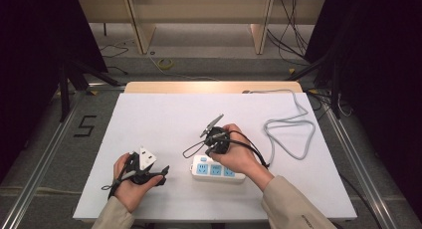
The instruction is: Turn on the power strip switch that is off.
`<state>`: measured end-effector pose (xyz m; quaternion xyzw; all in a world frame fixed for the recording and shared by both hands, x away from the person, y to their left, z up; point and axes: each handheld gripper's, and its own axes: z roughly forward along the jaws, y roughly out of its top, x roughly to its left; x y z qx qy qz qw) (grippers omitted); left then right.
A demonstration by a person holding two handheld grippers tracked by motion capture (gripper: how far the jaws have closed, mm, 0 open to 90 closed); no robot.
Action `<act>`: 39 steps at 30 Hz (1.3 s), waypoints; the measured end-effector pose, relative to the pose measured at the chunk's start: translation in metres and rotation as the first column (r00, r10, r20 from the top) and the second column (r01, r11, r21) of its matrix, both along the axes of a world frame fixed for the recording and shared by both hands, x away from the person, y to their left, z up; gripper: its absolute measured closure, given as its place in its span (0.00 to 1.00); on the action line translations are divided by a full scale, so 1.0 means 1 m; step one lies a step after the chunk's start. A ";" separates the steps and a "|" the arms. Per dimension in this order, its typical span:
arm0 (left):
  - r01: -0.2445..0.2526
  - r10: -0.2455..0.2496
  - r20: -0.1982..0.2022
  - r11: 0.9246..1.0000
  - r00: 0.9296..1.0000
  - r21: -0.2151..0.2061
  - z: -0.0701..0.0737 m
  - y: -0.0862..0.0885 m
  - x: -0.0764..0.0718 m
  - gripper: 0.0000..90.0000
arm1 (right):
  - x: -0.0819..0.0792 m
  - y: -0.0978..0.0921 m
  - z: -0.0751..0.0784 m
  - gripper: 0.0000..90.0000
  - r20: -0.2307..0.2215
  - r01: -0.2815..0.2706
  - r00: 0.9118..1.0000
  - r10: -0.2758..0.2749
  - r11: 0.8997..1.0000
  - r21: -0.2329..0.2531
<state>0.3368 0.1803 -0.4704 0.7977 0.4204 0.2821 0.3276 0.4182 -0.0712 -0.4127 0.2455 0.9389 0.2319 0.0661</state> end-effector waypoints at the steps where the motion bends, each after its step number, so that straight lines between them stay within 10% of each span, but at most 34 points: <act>1: 0.000 0.000 0.000 1.000 1.000 0.000 0.000 0.000 0.000 0.20 | 0.000 0.000 0.000 1.00 -0.002 0.000 1.000 0.000 1.000 0.000; 39: 0.003 -0.003 0.001 1.000 1.000 0.002 0.000 0.000 0.000 0.20 | 0.012 0.017 -0.010 1.00 -0.046 0.003 0.999 -0.004 1.000 -0.021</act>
